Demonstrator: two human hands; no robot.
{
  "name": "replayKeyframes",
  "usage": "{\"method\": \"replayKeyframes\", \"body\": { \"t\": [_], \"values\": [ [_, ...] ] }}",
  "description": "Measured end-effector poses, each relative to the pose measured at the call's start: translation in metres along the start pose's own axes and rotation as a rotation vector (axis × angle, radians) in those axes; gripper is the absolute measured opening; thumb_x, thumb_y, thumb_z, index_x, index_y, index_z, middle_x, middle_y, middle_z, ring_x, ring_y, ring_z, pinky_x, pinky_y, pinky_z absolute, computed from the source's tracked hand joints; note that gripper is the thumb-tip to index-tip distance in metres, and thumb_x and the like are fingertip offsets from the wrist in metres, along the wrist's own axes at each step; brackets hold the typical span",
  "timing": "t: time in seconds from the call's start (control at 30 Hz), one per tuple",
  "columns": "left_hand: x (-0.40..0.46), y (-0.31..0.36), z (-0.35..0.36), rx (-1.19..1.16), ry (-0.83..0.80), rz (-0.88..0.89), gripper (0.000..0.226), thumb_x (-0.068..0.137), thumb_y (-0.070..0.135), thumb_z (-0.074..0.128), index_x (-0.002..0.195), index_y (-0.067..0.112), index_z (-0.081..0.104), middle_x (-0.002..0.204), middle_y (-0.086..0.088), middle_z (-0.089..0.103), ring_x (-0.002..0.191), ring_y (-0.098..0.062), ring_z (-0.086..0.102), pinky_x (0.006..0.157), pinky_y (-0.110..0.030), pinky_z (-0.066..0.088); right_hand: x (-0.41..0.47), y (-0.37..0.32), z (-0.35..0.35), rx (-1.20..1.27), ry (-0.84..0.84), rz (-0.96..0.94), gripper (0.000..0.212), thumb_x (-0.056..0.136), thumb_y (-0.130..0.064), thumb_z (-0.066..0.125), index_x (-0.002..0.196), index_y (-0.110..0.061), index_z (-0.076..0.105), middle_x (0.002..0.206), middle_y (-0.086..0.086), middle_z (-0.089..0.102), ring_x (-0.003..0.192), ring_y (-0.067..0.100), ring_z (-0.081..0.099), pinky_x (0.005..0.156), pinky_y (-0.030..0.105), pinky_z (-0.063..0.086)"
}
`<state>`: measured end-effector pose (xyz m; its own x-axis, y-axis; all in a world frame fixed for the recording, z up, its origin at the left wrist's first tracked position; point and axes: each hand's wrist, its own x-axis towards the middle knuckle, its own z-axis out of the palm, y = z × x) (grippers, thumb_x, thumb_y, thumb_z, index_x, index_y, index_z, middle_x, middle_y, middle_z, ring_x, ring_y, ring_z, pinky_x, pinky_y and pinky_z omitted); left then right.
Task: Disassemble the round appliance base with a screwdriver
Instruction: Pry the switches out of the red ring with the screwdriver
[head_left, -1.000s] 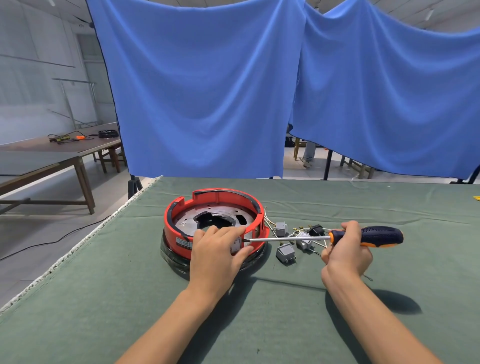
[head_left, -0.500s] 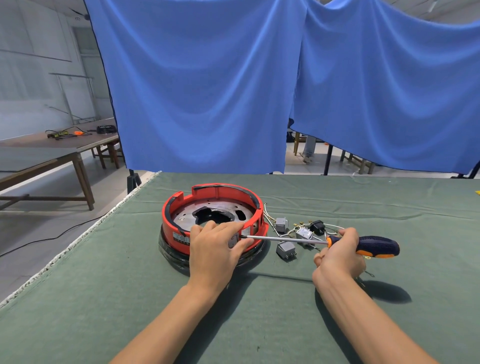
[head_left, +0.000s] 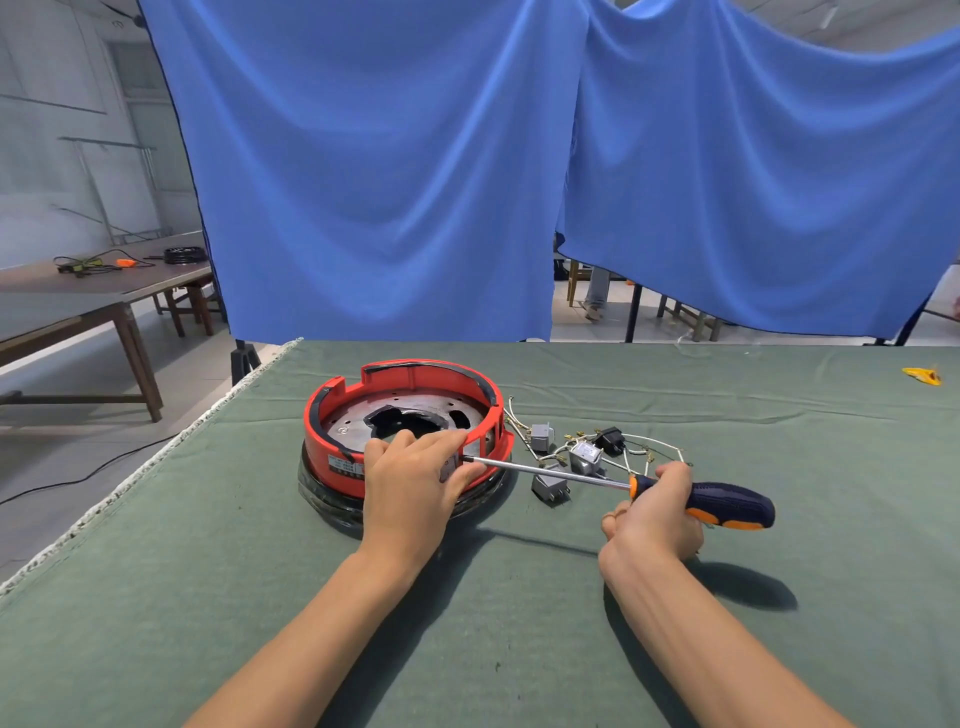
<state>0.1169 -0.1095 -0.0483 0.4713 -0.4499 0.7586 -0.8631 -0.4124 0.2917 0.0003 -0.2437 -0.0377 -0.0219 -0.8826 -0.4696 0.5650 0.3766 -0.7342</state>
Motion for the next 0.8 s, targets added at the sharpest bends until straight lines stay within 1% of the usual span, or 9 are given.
{"method": "replayKeyframes", "body": {
  "t": [0.13, 0.23, 0.3, 0.4, 0.47, 0.57, 0.67, 0.8],
  "values": [
    [0.001, 0.001, -0.001, 0.005, -0.015, -0.006, 0.031, 0.074, 0.032, 0.078, 0.102, 0.021, 0.073, 0.093, 0.005, 0.074, 0.068, -0.020, 0.058, 0.067, -0.035, 0.032, 0.004, 0.000, 0.005, -0.011, -0.001, 0.014, 0.016, 0.078, -0.023, 0.054, 0.068, -0.014, 0.045, 0.057, -0.003, 0.042, 0.037, 0.012, 0.025, 0.035, 0.014, 0.015],
    [0.001, 0.001, -0.001, 0.004, -0.019, -0.007, 0.031, 0.074, 0.031, 0.078, 0.103, 0.021, 0.073, 0.093, 0.004, 0.074, 0.069, -0.022, 0.059, 0.068, -0.036, 0.034, 0.008, 0.000, 0.011, -0.016, -0.004, 0.020, 0.017, 0.077, -0.022, 0.054, 0.066, -0.014, 0.043, 0.057, -0.003, 0.040, 0.042, 0.014, 0.024, 0.035, 0.015, 0.015],
    [0.001, 0.000, -0.001, -0.004, -0.020, -0.009, 0.031, 0.074, 0.031, 0.078, 0.103, 0.022, 0.074, 0.093, 0.004, 0.074, 0.069, -0.021, 0.059, 0.068, -0.034, 0.031, 0.012, 0.000, 0.015, -0.026, -0.005, 0.024, 0.018, 0.077, -0.021, 0.054, 0.065, -0.013, 0.042, 0.055, -0.003, 0.039, 0.040, 0.014, 0.024, 0.035, 0.014, 0.015],
    [0.001, -0.001, -0.001, -0.010, -0.009, -0.006, 0.030, 0.073, 0.030, 0.079, 0.102, 0.022, 0.074, 0.090, 0.004, 0.074, 0.067, -0.020, 0.058, 0.067, -0.033, 0.029, 0.016, 0.000, 0.023, -0.053, -0.004, 0.018, 0.018, 0.076, -0.022, 0.054, 0.063, -0.013, 0.045, 0.054, -0.003, 0.042, 0.039, 0.014, 0.029, 0.034, 0.015, 0.018],
    [0.001, -0.002, 0.000, -0.015, -0.003, -0.001, 0.030, 0.073, 0.029, 0.079, 0.101, 0.022, 0.074, 0.089, 0.004, 0.074, 0.066, -0.020, 0.058, 0.067, -0.033, 0.029, 0.017, -0.001, 0.029, -0.081, -0.005, 0.000, 0.018, 0.077, -0.022, 0.055, 0.064, -0.013, 0.048, 0.055, -0.003, 0.046, 0.041, 0.015, 0.034, 0.035, 0.020, 0.023],
    [0.002, -0.004, -0.001, -0.020, 0.002, 0.004, 0.027, 0.072, 0.028, 0.080, 0.099, 0.024, 0.075, 0.088, 0.006, 0.074, 0.065, -0.019, 0.058, 0.067, -0.032, 0.028, 0.019, -0.005, 0.044, -0.100, -0.041, -0.044, 0.016, 0.075, -0.022, 0.056, 0.065, -0.011, 0.050, 0.057, -0.001, 0.050, 0.043, 0.017, 0.037, 0.037, 0.023, 0.026],
    [0.002, -0.005, -0.002, -0.044, -0.008, -0.009, 0.025, 0.074, 0.028, 0.079, 0.099, 0.026, 0.075, 0.087, 0.008, 0.074, 0.065, -0.018, 0.058, 0.067, -0.032, 0.027, 0.020, -0.011, 0.059, -0.142, -0.101, -0.088, 0.016, 0.074, -0.024, 0.056, 0.065, -0.011, 0.050, 0.057, -0.001, 0.051, 0.046, 0.018, 0.038, 0.043, 0.028, 0.028],
    [0.002, -0.006, -0.006, -0.064, -0.054, -0.008, 0.029, 0.074, 0.027, 0.079, 0.102, 0.025, 0.074, 0.094, 0.007, 0.074, 0.071, -0.018, 0.061, 0.068, -0.032, 0.029, 0.021, -0.014, 0.060, -0.148, -0.124, -0.141, 0.018, 0.073, -0.027, 0.057, 0.064, -0.013, 0.050, 0.055, -0.002, 0.049, 0.044, 0.015, 0.036, 0.042, 0.028, 0.027]
  ]
}}
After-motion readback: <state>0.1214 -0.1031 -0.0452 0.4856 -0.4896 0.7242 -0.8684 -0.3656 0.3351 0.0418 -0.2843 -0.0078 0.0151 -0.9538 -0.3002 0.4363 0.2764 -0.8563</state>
